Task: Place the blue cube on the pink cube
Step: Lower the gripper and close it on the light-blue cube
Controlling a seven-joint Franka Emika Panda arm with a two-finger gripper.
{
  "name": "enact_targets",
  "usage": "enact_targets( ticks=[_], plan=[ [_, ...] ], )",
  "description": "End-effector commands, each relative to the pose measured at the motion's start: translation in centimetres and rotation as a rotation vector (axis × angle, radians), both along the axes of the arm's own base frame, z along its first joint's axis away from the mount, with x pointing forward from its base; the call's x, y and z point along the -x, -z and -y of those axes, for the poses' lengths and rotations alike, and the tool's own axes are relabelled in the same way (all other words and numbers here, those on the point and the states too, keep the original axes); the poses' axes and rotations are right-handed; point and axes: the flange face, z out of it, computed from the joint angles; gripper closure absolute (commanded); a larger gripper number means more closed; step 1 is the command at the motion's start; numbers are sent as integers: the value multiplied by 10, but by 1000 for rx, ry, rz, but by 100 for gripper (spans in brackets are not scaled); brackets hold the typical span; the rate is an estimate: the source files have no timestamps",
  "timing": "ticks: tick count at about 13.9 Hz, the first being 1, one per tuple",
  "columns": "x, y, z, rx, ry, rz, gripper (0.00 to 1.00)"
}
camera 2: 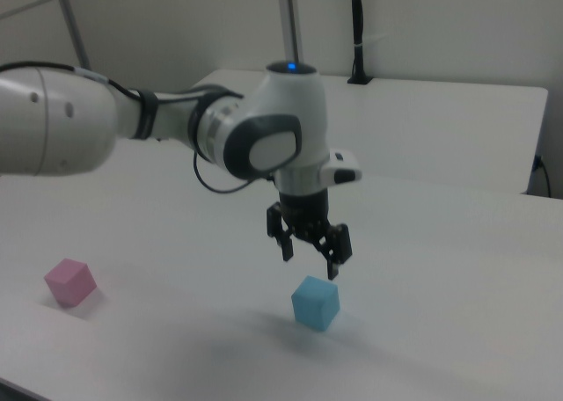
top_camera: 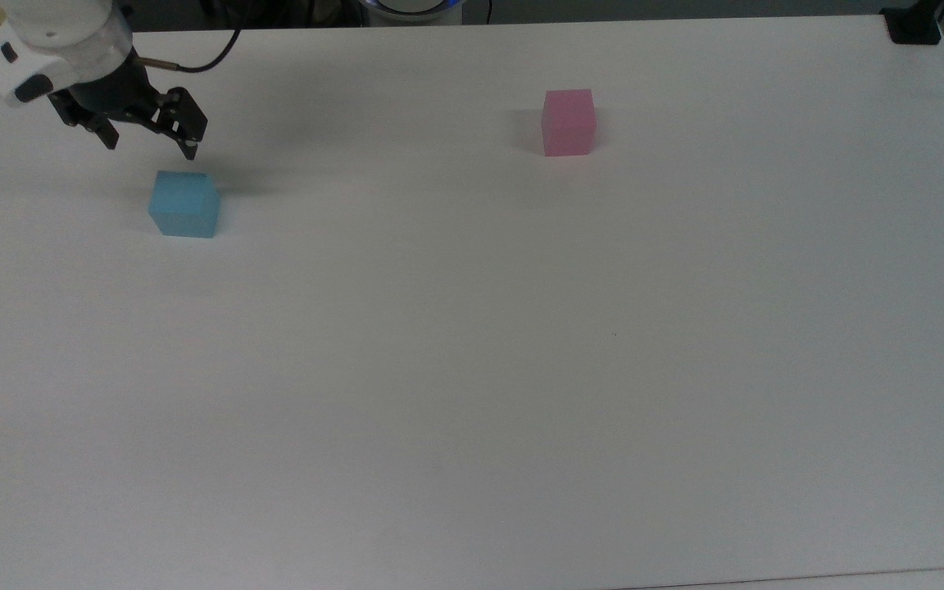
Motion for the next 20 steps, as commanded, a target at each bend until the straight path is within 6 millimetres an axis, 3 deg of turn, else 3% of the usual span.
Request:
enact_targets(
  ticks=[1, 4, 16, 18, 19, 20],
  plan=[
    [10, 35, -7, 23, -18, 30, 0],
    [5, 60, -8, 17, -18, 17, 0],
    [-8, 93, -11, 48, -29, 29, 1],
    [-9, 94, -13, 47, -32, 30, 28],
    [-9, 94, -13, 47, -32, 30, 47],
    [-9, 94, -13, 47, -32, 28, 57]
  ],
)
